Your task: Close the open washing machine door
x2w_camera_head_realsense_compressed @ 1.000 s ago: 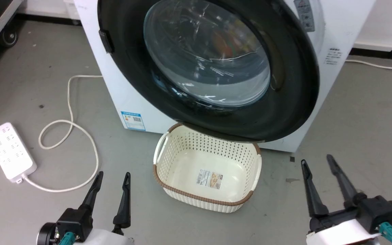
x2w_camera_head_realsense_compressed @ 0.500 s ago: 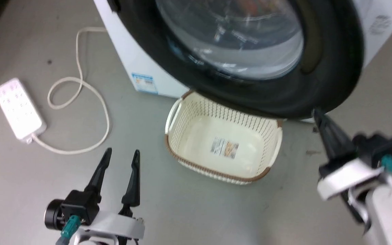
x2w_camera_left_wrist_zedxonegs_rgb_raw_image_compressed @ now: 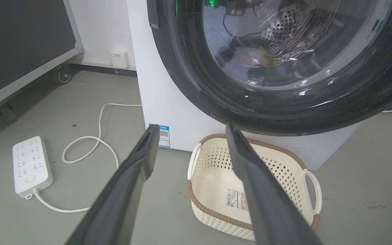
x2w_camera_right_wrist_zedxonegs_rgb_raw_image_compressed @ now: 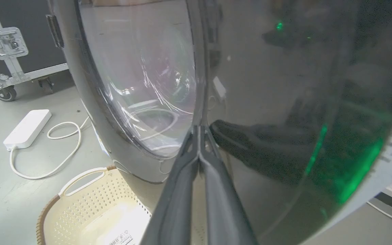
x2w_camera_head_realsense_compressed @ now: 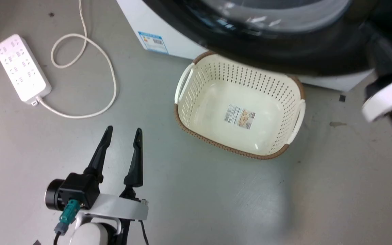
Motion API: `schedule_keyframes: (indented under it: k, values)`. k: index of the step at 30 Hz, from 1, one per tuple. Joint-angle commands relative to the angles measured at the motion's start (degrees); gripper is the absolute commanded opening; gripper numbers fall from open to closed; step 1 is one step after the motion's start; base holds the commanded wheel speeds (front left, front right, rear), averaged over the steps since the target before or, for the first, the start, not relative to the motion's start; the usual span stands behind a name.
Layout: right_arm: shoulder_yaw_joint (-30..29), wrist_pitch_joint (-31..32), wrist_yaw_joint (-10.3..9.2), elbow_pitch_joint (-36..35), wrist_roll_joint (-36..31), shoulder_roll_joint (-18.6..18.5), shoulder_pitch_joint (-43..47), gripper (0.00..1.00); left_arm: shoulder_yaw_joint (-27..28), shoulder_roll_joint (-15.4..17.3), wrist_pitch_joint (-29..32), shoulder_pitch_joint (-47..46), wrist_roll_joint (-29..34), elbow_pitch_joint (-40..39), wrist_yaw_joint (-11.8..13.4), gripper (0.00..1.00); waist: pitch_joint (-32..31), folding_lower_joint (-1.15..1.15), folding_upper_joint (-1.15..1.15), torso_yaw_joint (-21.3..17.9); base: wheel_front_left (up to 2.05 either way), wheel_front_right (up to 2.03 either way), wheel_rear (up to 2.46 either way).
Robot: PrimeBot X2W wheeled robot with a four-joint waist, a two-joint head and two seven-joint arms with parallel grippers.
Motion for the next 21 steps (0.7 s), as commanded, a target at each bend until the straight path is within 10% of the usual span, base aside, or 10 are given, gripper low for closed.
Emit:
schedule_keyframes:
  k: [1, 21]
  values:
    - [-0.92, -0.11, -0.13, 1.82, 0.94, -1.64, -3.31, 0.00, -0.17, -0.10, -0.25, -1.09, -0.56, -0.18, -0.23, 1.00, 1.16, -0.01, 0.00, 0.39, 0.00, 0.00, 0.00]
    - [-2.01, -1.04, -0.13, 16.04, 1.98, -2.60, -17.66, 0.00, -1.18, -0.12, -0.25, -2.87, -1.06, 0.02, 1.22, 1.00, 2.81, -0.01, 0.00, 0.45, 0.00, 0.00, 0.00]
